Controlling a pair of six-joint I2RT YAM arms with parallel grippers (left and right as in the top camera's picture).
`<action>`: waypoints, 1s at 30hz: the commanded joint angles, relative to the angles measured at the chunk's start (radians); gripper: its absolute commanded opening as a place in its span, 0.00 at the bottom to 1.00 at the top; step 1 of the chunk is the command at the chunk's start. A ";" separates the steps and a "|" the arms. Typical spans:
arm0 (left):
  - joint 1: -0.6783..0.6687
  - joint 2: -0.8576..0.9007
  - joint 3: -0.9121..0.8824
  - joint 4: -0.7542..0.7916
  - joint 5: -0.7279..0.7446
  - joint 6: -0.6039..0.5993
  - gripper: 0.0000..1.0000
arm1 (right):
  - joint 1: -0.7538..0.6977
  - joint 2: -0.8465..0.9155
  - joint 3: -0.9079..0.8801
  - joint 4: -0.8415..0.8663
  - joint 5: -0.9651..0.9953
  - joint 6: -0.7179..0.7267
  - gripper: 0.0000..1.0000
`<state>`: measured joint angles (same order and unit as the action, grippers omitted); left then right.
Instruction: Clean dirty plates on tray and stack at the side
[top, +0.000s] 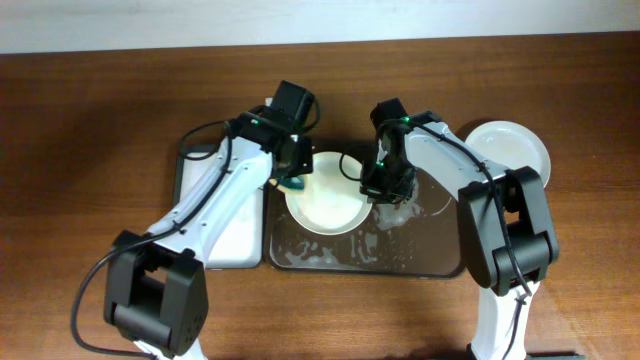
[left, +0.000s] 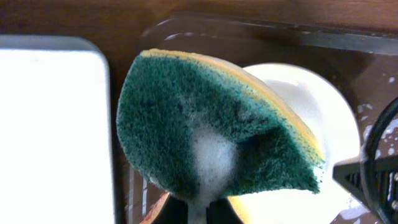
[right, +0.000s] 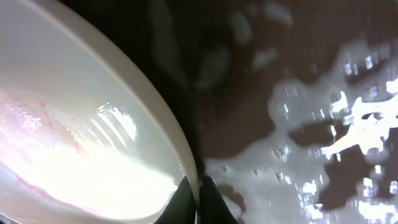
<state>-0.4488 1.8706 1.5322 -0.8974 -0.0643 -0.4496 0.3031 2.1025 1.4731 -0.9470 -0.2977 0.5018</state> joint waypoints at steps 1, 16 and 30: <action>0.047 -0.022 0.007 -0.064 -0.012 -0.005 0.00 | 0.005 -0.013 -0.017 0.034 0.072 -0.027 0.05; 0.197 -0.027 -0.148 -0.060 -0.006 0.164 0.00 | 0.005 -0.061 -0.014 0.020 0.144 -0.136 0.04; 0.254 -0.027 -0.454 0.367 -0.004 0.246 0.27 | 0.023 -0.395 -0.014 -0.031 0.659 -0.237 0.04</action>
<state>-0.2020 1.8515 1.1088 -0.5560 -0.0628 -0.2272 0.3061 1.7573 1.4601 -0.9661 0.1452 0.2977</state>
